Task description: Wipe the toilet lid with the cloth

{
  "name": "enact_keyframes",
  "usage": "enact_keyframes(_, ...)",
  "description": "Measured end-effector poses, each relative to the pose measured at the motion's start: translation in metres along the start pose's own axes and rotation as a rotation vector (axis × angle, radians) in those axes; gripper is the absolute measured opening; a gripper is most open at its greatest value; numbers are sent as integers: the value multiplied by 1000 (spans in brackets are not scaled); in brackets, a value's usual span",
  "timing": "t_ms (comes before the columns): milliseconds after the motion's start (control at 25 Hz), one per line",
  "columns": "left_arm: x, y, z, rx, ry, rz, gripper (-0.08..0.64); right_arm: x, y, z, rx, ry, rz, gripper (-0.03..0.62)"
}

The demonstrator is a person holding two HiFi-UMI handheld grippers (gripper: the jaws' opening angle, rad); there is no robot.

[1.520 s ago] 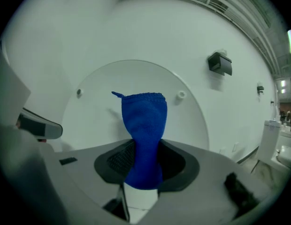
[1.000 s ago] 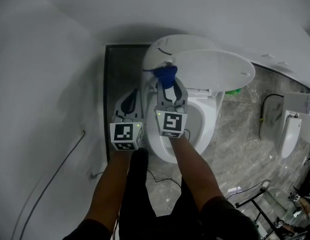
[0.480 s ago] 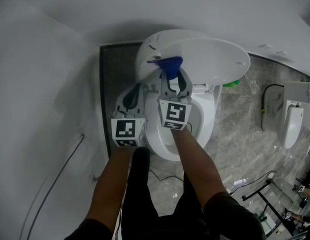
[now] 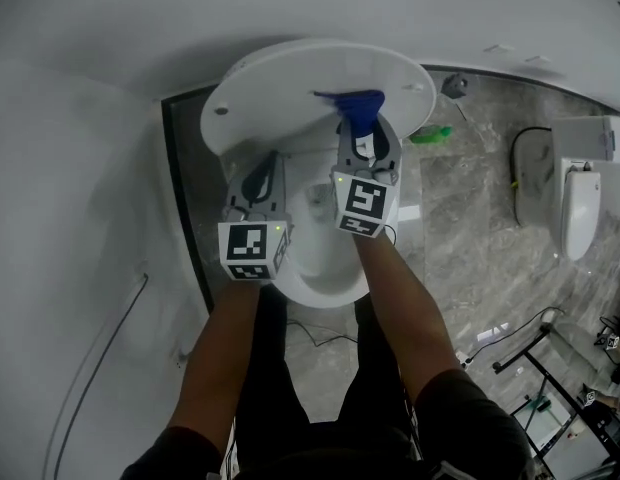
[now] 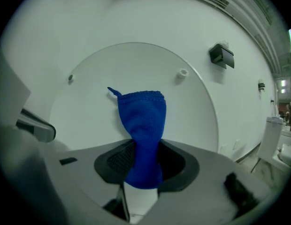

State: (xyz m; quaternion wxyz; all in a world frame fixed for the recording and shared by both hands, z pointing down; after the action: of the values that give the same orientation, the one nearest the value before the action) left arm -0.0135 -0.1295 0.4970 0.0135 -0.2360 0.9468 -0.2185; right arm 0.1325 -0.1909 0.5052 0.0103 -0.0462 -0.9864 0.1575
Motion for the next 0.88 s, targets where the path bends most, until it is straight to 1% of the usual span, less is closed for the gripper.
enact_keyframes(80,-17,-11,6,1,-11,-28,6,-23,1,-1,2,11,-28,137)
enact_keyframes(240,-39,-17,16,-6,-24,-47,6,-48,12,-3,5,21,-67,137)
enact_keyframes(400,-47,-18,16,-16,-21,-49,6,-64,24,-7,2,9,-108,137)
enact_keyframes(520,-47,-20,14,-20,-10,-42,6,-67,28,-8,-5,5,-100,137)
enact_keyframes(600,-42,-17,11,-21,1,-33,6,-57,30,-7,-15,9,-66,137)
enact_keyframes(680,-30,-9,8,-23,24,-13,6,-33,32,-5,-24,12,-11,137)
enact_keyframes(760,-12,3,2,-26,52,15,6,0,33,-8,-25,9,56,137)
enact_keyframes(880,23,22,-11,-29,67,65,6,63,31,-24,-10,-6,163,137)
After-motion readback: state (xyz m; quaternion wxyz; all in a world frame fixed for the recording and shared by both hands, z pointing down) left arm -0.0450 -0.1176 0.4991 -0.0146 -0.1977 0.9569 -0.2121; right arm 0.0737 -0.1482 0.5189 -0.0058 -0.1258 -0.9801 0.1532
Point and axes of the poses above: the fingertips, and each gripper's own axes: y backward along the fingers, x to its left, z out of its top, the point moved 1 cm from there along y, backward along the fingers, and after that the axes turned 6 degrees about -y, right-handed, at the moved point
